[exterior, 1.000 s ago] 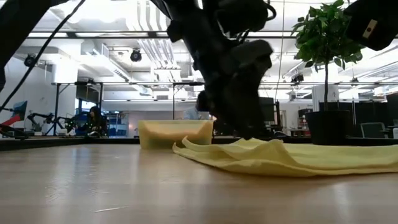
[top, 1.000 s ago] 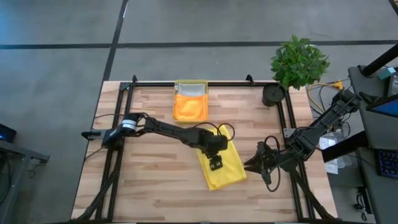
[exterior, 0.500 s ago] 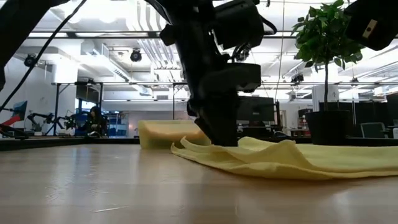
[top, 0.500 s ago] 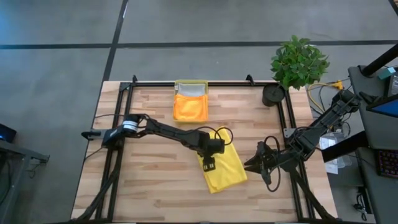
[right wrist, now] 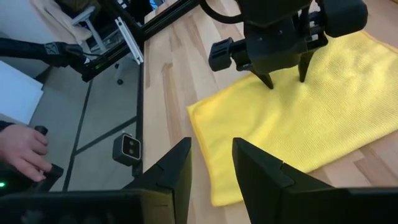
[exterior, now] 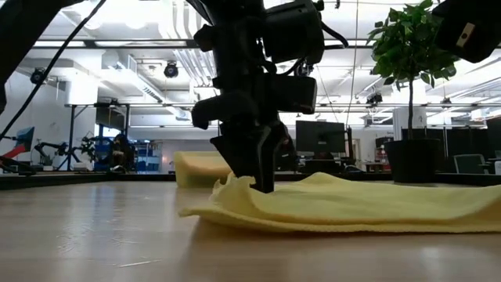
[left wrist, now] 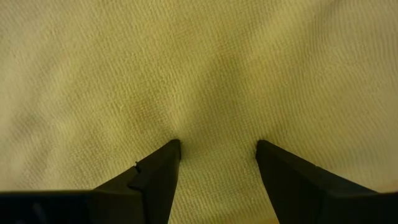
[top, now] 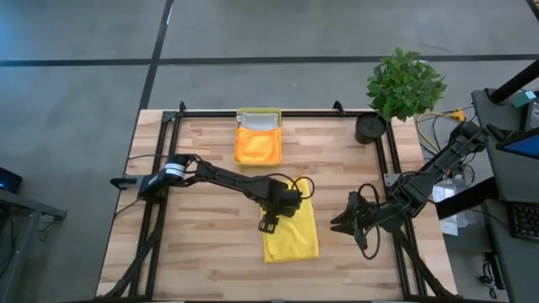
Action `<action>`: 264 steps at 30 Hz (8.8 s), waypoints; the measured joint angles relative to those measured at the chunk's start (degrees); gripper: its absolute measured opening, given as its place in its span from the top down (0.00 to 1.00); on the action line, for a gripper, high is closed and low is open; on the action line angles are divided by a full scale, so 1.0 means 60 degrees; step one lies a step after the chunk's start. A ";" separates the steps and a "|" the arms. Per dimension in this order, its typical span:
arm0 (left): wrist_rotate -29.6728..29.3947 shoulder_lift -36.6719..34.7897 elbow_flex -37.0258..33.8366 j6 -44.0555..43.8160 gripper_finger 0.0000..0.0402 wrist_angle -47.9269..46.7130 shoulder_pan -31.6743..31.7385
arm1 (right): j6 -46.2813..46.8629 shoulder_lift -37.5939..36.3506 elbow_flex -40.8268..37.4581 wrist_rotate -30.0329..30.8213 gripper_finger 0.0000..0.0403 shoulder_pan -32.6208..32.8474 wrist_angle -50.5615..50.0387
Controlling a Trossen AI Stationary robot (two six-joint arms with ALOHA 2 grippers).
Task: Fold microfiber towels
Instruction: Fold the yellow microfiber cloth
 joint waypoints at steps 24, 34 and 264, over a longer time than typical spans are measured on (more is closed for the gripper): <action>-0.0510 -0.1351 -0.0284 -0.5973 0.49 0.0562 -0.0113 | -0.0391 0.0013 0.0000 0.0495 0.72 -0.0004 0.0062; -0.0743 -0.0321 -0.0414 -0.8117 0.49 0.0958 -0.0280 | -0.0258 0.0040 0.0004 0.0789 0.72 -0.0004 0.0426; 0.0234 -0.5295 -0.9496 -0.7015 1.00 1.1677 -0.2162 | 0.0217 0.5603 -0.1315 -0.4639 0.98 -0.2132 0.6897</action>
